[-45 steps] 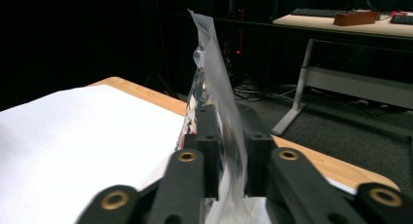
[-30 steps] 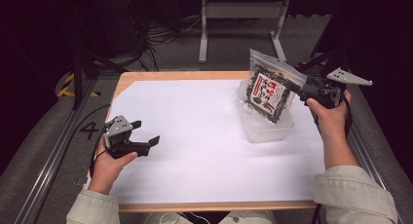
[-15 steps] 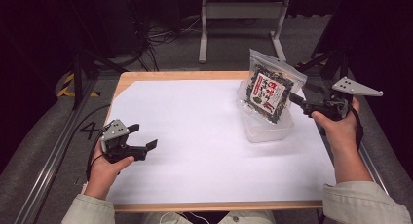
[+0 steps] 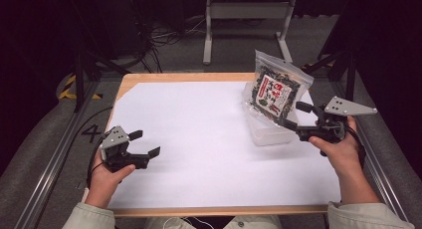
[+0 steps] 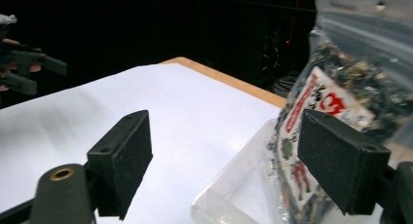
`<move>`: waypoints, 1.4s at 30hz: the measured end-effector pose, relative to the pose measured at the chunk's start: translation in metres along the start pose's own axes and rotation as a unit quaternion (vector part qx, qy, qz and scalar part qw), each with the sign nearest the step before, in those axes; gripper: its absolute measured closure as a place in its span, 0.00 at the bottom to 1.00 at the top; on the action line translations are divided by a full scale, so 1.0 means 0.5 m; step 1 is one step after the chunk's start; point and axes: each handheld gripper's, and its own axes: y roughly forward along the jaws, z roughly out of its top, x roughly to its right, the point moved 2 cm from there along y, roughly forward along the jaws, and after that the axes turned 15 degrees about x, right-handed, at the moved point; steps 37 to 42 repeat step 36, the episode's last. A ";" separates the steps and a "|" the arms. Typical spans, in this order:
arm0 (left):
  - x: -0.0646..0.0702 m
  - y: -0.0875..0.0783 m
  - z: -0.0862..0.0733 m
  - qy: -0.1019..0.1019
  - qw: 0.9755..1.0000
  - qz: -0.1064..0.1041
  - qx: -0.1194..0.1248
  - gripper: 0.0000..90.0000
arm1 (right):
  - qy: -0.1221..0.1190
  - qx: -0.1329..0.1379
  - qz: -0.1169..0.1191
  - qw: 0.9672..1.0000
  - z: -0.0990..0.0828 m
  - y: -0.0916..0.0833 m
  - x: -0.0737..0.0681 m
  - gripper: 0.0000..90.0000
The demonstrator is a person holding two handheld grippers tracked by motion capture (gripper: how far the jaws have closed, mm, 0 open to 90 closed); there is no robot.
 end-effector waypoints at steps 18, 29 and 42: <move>0.014 0.001 -0.030 -0.005 1.000 -0.016 0.011 0.09 | 0.007 -0.022 0.039 0.999 -0.133 0.029 -0.066 0.21; 0.003 0.003 -0.060 -0.018 1.000 -0.001 0.014 0.09 | 0.023 -0.046 0.036 0.998 -0.250 0.043 -0.085 0.24; -0.001 0.007 -0.070 -0.017 1.000 -0.004 0.004 0.06 | 0.031 -0.050 0.034 0.998 -0.261 0.042 -0.080 0.24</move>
